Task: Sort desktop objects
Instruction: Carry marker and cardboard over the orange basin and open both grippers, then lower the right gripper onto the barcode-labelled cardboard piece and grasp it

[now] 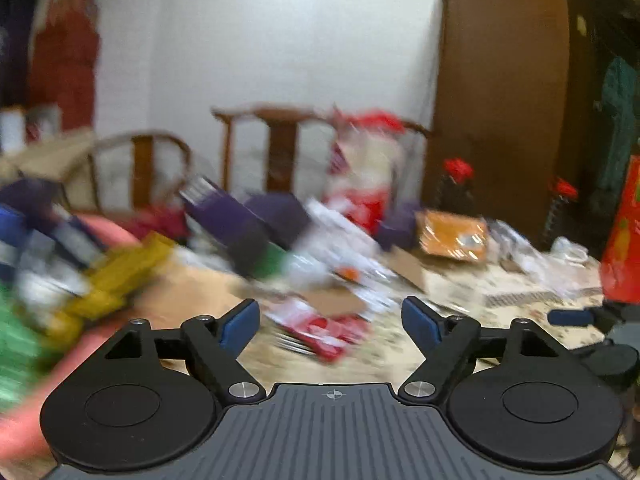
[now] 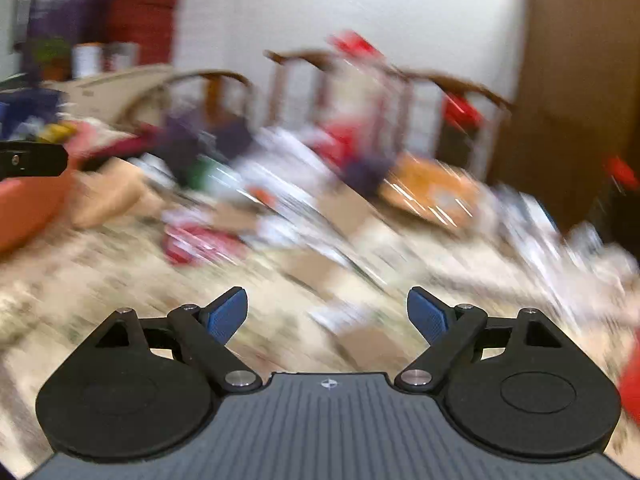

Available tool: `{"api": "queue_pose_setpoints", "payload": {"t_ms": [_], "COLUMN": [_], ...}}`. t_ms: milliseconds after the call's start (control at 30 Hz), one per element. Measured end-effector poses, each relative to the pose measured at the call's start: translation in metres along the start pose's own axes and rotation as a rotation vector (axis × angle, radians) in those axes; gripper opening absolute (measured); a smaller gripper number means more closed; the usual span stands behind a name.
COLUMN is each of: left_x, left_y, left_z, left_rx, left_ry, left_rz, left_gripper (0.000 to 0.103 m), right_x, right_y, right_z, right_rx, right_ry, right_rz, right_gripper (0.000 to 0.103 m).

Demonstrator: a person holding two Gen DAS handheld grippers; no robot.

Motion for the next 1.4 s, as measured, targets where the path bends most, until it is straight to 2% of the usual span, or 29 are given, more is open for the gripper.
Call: {"api": "queue_pose_setpoints", "payload": {"t_ms": [100, 200, 300, 400, 433, 500, 633, 733, 800, 867, 900, 933, 1033, 1133, 1267, 1400], "left_x": [-0.045, -0.069, -0.078, -0.073, -0.074, -0.076, -0.078, -0.077, -0.075, -0.073, -0.073, -0.073, -0.074, -0.077, -0.078, -0.078], "left_y": [-0.016, -0.034, -0.046, -0.054, -0.055, -0.054, -0.055, -0.058, -0.060, -0.062, -0.063, -0.063, -0.064, -0.064, -0.063, -0.063], "left_z": [-0.021, -0.032, -0.030, -0.020, -0.018, -0.016, -0.019, -0.027, -0.033, -0.036, -0.038, -0.038, -0.036, -0.031, -0.025, -0.024], "left_rx": [0.017, 0.008, -0.023, -0.052, -0.065, -0.072, -0.093, -0.098, -0.116, -0.133, -0.140, -0.143, -0.135, -0.097, -0.056, -0.049], "left_ry": [0.005, 0.018, 0.034, 0.076, 0.079, 0.083, 0.071, 0.043, 0.029, 0.035, 0.034, 0.036, 0.040, 0.029, 0.022, 0.020], "left_rz": [0.057, 0.062, 0.080, 0.072, 0.078, 0.079, 0.095, 0.101, 0.101, 0.097, 0.096, 0.095, 0.103, 0.124, 0.133, 0.134], "left_gripper": [0.087, 0.089, 0.090, 0.093, 0.093, 0.094, 0.096, 0.098, 0.099, 0.099, 0.099, 0.099, 0.099, 0.099, 0.099, 0.099], "right_x": [-0.013, -0.022, -0.042, -0.072, -0.080, -0.085, -0.070, -0.060, -0.060, -0.064, -0.066, -0.070, -0.071, -0.072, -0.068, -0.070], "right_y": [-0.016, -0.017, -0.011, -0.012, -0.014, -0.014, -0.022, -0.028, -0.030, -0.029, -0.029, -0.029, -0.028, -0.029, -0.032, -0.030], "right_z": [-0.030, -0.033, -0.024, -0.020, -0.020, -0.025, -0.031, -0.032, -0.030, -0.030, -0.033, -0.036, -0.040, -0.037, -0.039, -0.039], "right_rx": [-0.076, -0.061, 0.016, 0.087, 0.093, 0.014, -0.032, -0.058, -0.055, -0.053, -0.063, -0.078, -0.110, -0.067, -0.058, -0.018], "right_ry": [0.024, 0.089, 0.116, 0.125, 0.124, 0.156, 0.115, 0.080, 0.060, 0.031, 0.002, 0.012, 0.064, 0.059, 0.091, 0.114], "right_rz": [0.055, 0.080, 0.090, 0.149, 0.173, 0.168, 0.138, 0.126, 0.099, 0.089, 0.105, 0.142, 0.158, 0.183, 0.134, 0.146], "right_gripper": [0.089, 0.089, 0.089, 0.087, 0.086, 0.086, 0.069, 0.065, 0.069, 0.084, 0.100, 0.103, 0.103, 0.103, 0.103, 0.103]}}
Point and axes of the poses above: each gripper's, at about its wrist camera, not at the fingertips, and x roughly against the way its jaws point, z to its left, y to its top, the point moved 9 cm from there along -x, roughly the way its jaws point, and after that the axes turned 1 degree about z, right-handed, at the moved point
